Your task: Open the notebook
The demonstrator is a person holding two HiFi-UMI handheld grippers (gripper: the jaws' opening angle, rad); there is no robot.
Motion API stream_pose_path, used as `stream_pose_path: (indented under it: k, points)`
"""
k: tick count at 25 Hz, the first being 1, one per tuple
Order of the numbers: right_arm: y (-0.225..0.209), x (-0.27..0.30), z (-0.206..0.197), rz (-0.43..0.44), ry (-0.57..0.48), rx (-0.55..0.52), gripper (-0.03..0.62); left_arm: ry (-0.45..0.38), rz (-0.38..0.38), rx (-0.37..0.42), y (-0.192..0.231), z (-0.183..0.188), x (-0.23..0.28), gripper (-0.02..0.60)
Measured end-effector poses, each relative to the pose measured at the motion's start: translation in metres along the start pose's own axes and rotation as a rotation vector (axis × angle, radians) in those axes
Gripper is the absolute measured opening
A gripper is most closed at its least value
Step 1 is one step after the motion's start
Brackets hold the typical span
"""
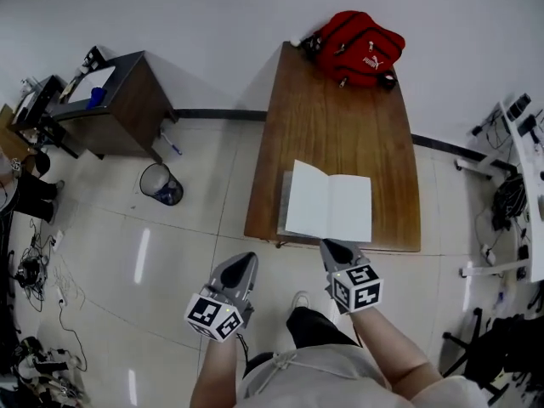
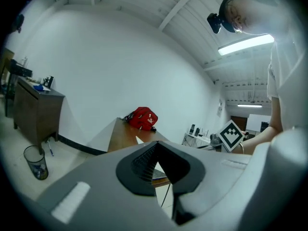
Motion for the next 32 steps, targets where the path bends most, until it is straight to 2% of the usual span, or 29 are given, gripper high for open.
stream_pose_path:
  k: [5, 9, 13, 16, 18, 28, 32]
  points:
    - [0.015, -0.082, -0.014, -0.098, -0.101, 0.017, 0.008, -0.035, -0.094, 0.073, -0.051, 0.010, -0.040, -0.006]
    - [0.049, -0.149, -0.024, -0.170, -0.221, 0.004, 0.008, -0.070, -0.119, 0.128, -0.085, 0.013, -0.089, -0.006]
    - [0.099, -0.213, -0.042, -0.189, -0.291, -0.012, 0.008, -0.104, -0.149, 0.199, -0.126, 0.019, -0.145, -0.006]
    - [0.140, -0.256, -0.060, -0.197, -0.323, -0.023, 0.008, -0.101, -0.178, 0.309, -0.159, 0.020, -0.192, -0.006]
    - [0.161, -0.276, -0.072, -0.204, -0.336, -0.036, 0.008, -0.112, -0.194, 0.353, -0.174, 0.022, -0.216, -0.006]
    - [0.212, -0.335, -0.087, -0.199, -0.384, -0.052, 0.008, -0.155, -0.224, 0.260, -0.220, 0.028, -0.260, -0.006]
    - [0.211, -0.340, -0.092, -0.187, -0.389, -0.040, 0.008, -0.148, -0.217, 0.279, -0.230, 0.027, -0.261, -0.006]
Point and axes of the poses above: the fingertips, and each gripper's own axes: x forward along the fingers, y to its left, z out of its top, the point moved 1 cm from there along -x, backward along the fingers, and after that the axes turned 1 degree about x, right-handed, at the moved point
